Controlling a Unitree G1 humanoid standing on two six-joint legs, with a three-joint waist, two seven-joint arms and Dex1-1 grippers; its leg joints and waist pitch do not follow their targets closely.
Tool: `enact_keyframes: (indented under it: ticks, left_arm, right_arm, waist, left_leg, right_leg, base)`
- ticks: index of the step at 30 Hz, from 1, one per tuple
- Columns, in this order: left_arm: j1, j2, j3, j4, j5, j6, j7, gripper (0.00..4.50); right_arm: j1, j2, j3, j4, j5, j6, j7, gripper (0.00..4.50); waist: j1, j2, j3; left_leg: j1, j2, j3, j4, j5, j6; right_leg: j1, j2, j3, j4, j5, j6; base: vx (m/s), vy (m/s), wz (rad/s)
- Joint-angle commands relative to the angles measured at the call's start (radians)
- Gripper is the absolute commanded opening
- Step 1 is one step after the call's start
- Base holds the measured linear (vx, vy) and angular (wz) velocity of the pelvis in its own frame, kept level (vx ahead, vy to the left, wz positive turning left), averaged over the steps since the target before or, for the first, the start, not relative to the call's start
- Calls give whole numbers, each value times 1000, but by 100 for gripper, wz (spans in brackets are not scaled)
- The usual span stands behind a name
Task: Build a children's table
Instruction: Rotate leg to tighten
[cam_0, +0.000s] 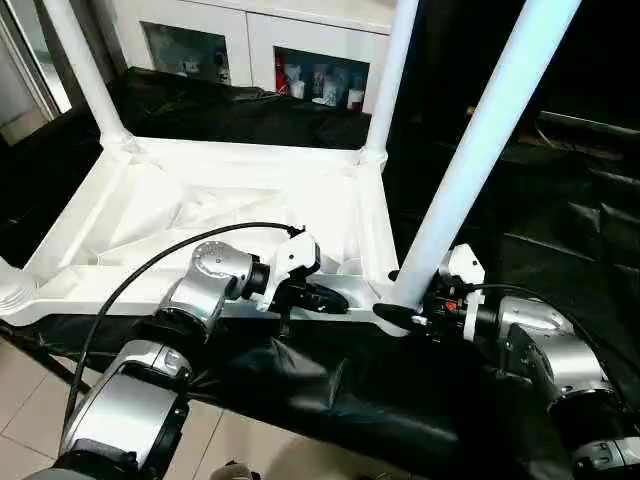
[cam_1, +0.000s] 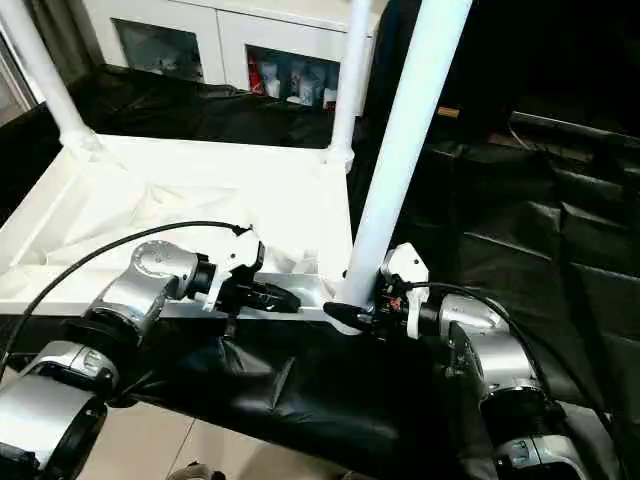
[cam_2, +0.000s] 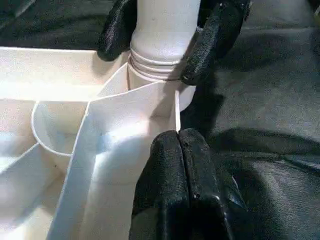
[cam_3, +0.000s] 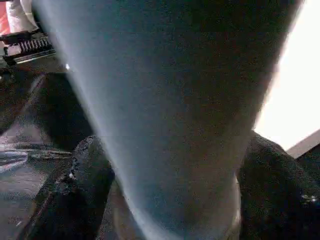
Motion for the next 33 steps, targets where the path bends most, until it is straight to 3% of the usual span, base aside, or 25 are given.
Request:
enact_keyframes:
  ticks: [1,3,6,7,11,15,20,25,33]
  left_arm:
    - [-11,4,-11,5,45,21,75,0]
    - [-17,-2,-9,-5,40,37,82,0]
    - [-17,-5,-17,-31,35,85,77,42]
    - [-13,-1,-27,-44,37,109,66,45]
    - [-4,8,-49,-65,57,121,64,79]
    - [0,13,-61,-66,85,102,103,79]
    - [17,22,-72,-115,62,160,53,79]
    - [35,28,-76,-165,30,219,-5,79]
    - [40,28,-80,-163,56,189,66,79]
  right_arm:
    - [-3,-7,7,-3,-13,-7,3,364]
    - [-5,-6,10,7,-19,-14,1,364]
    - [-7,-3,12,23,-23,-22,1,375]
    - [-5,-2,13,25,-25,-24,-2,375]
    - [6,-1,16,21,-27,-31,-5,375]
    - [30,0,17,2,-27,-34,-12,375]
    - [36,1,16,3,-27,-40,-16,375]
    - [42,-1,16,2,-28,-44,-21,375]
    - [22,-2,21,26,-39,-51,-25,375]
  waist:
    - [0,-10,-52]
    - [0,-11,-51]
    - [-2,-11,-50]
    - [-3,-7,-51]
    - [-4,-9,-53]
    - [-4,-4,-56]
    - [-4,-2,-54]
    - [-3,0,-57]
    - [-6,-5,-55]
  left_leg:
    - [12,32,-7,-65,-204,62]
    - [16,31,-8,-67,-227,49]
    - [14,32,-10,-68,-232,44]
    - [14,31,-11,-69,-232,42]
    - [12,30,-11,-67,-208,48]
    - [11,29,-11,-64,-187,59]
    - [14,32,-11,-68,-224,44]
    - [14,31,-10,-65,-194,51]
    - [13,29,-11,-65,-204,57]
  right_leg:
    - [47,-61,33,-64,-178,-242]
    - [43,-62,35,-71,-237,-226]
    - [42,-63,35,-73,-259,-217]
    - [42,-62,35,-73,-258,-216]
    - [45,-60,35,-68,-205,-224]
    - [49,-57,34,-62,-135,-241]
    - [48,-60,34,-64,-171,-246]
    - [49,-58,34,-60,-132,-254]
    - [49,-58,34,-63,-156,-246]
  base:
    - [0,0,0]
    - [0,0,0]
    - [0,0,0]
    - [0,0,0]
    - [0,0,0]
    - [0,0,0]
    - [0,0,0]
    - [0,0,0]
    - [0,0,0]
